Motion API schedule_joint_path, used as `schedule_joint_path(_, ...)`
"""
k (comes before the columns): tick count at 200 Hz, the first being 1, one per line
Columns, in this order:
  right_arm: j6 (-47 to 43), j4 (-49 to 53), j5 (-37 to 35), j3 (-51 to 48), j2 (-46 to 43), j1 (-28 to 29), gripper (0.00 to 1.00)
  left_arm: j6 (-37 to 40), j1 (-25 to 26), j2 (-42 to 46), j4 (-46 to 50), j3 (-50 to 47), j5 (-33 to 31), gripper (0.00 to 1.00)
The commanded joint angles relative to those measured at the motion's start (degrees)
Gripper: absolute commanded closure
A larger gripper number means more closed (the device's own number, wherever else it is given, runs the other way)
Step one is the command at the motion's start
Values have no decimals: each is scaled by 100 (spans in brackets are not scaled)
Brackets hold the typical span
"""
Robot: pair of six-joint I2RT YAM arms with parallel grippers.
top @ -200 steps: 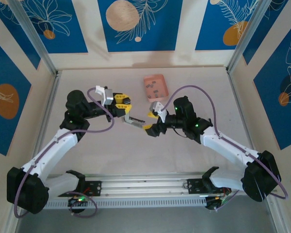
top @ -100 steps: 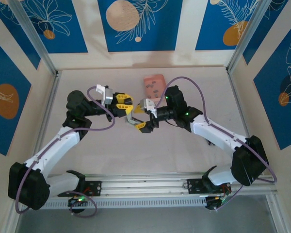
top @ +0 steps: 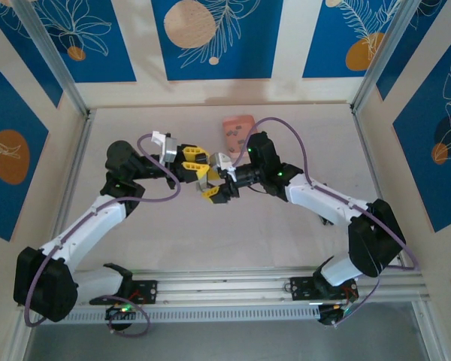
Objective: Load the staples into the stapler
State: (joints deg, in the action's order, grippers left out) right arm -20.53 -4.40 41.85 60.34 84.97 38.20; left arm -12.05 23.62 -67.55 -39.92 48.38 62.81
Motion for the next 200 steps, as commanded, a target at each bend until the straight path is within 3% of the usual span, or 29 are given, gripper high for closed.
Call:
schedule_joint_path(1,131,-232,137,190,55,16,57,-110,78,-6,-636,233,118,100)
schedule_joint_path(24,243,-343,33,130,47,-13,89,-77,85,-4,-597,212,52,99)
schedule_joint_path(40,397,-477,-71,5,-29,-40,100,132,86,63,-242,211,-30,82)
schedule_joint_path(60,627,-752,-390,-289,-205,-90,100,559,91,250,269,66,-462,52)
schedule_joint_path(94,1334,-866,-1277,-817,-695,-198,100,1053,90,581,1184,-167,-1254,39)
schedule_joint_path(107,1700,-815,-1722,-1017,-882,-175,100,1100,90,676,1280,-297,-1425,30)
schedule_joint_path(130,2589,-221,-3310,-1133,-1099,178,100,1024,91,842,1364,-628,-2159,29)
schedule_joint_path(158,4042,723,-4910,-1056,-1052,718,100,803,91,1107,1743,-970,-3559,25)
schedule_joint_path(200,5598,1816,-6202,-787,-510,1268,100,783,91,1409,2951,-1098,-5263,26)
